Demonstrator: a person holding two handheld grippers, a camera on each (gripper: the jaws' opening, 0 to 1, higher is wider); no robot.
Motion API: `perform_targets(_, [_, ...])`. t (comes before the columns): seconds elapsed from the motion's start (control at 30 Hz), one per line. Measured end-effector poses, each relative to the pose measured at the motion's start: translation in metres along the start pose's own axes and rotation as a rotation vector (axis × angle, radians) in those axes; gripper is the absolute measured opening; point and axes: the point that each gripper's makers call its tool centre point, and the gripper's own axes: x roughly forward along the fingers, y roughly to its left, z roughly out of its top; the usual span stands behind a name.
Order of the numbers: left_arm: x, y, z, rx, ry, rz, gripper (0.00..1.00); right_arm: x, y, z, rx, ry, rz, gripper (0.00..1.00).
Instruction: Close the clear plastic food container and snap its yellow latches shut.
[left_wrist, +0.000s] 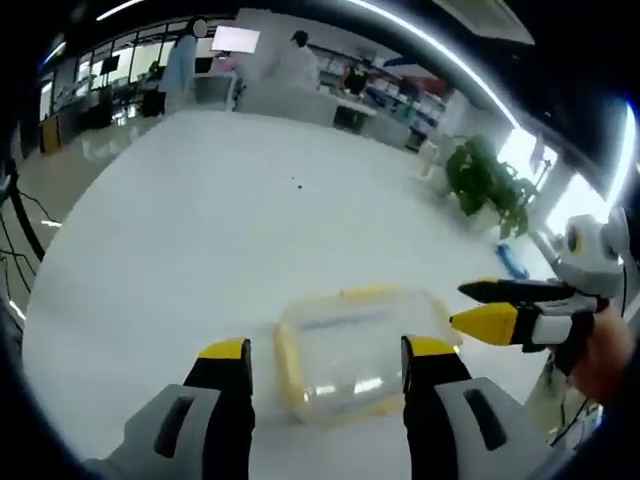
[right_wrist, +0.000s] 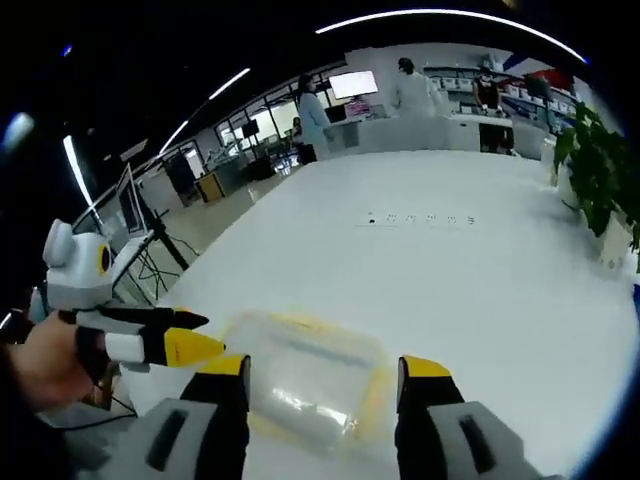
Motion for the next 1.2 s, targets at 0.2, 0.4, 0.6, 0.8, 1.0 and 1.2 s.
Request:
perform_targets(0.2, [0.005,0.001,-0.001,-0.053,-0.015,-0.029,0.51,0.009,-0.004,-0.016,0.016,0.043,0.001,0.59])
perform_targets(0.4, [0.016,0.004,-0.003,-0.115,-0.037,-0.043,0.54,0.019,-0.006,-0.027,0.059,0.062,0.024,0.55])
perform_targets(0.6, [0.022,0.005,-0.022,-0.055,0.012,-0.033,0.47,0.024,-0.002,-0.033,0.033,0.078,0.018,0.55])
perform_targets(0.8, [0.023,0.001,-0.032,-0.045,0.038,-0.045,0.54,0.027,0.001,-0.043,0.027,0.080,0.021,0.53])
perform_targets(1.0, [0.027,-0.005,-0.031,-0.063,0.010,-0.060,0.53,0.027,0.002,-0.043,0.175,0.032,0.028,0.48])
perform_targets(1.2, [0.037,-0.008,-0.030,-0.098,0.025,-0.085,0.47,0.033,0.001,-0.045,0.088,0.038,0.011,0.47])
